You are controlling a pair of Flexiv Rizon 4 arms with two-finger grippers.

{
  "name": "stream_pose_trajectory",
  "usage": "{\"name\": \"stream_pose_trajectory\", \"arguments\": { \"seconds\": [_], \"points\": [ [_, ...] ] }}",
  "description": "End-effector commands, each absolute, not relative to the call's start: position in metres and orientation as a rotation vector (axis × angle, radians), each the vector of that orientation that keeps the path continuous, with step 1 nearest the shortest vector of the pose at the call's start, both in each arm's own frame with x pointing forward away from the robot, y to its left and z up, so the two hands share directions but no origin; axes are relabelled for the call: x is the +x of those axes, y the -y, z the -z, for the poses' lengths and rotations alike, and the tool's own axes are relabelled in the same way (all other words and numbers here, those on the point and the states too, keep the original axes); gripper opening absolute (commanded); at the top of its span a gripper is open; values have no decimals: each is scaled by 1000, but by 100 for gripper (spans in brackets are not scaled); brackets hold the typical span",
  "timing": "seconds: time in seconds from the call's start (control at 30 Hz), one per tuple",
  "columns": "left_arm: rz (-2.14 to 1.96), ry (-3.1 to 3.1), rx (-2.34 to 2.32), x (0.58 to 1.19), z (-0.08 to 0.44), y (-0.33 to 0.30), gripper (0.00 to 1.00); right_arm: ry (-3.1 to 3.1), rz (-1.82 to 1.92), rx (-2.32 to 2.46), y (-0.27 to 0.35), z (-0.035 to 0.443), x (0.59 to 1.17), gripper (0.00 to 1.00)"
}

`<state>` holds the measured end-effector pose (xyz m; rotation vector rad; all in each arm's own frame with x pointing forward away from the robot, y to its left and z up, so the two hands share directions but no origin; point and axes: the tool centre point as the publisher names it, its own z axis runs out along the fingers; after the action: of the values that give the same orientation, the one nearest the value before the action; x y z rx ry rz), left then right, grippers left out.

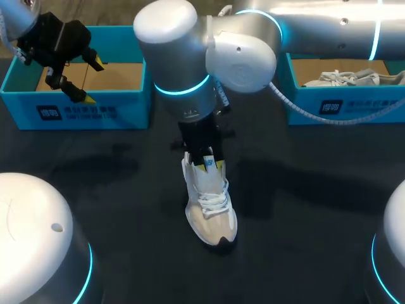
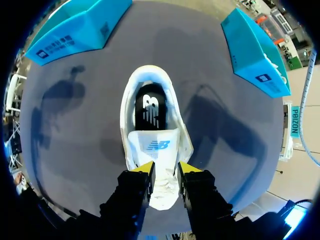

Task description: Take the shoe out of the shoebox, open the shoe tongue, remove and reinsert the insole, then place the shoe into the shoebox

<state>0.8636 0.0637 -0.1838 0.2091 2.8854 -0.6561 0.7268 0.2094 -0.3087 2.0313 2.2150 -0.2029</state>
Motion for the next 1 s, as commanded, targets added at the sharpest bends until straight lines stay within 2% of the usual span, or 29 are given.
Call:
{"name": "stream_pose_trajectory", "arguments": {
  "seconds": [0.03,0.37,0.53,0.7,1.0],
  "points": [
    [651,-2886,209,862,183,-64,100,-2247,194,2035,-207,323,733,29],
    [651,-2886,209,862,183,-64,100,-2329,166,1974,-214,339,747,29],
    [651,-2886,209,862,183,-64,100,-2337,69,1883,-204,318,745,31],
    [651,-2886,209,862,183,-64,100,-2516,-177,1540,-201,302,755,36],
    [651,-2886,209,862,183,-64,100,-2749,-202,785,-209,295,782,38]
  ]
}}
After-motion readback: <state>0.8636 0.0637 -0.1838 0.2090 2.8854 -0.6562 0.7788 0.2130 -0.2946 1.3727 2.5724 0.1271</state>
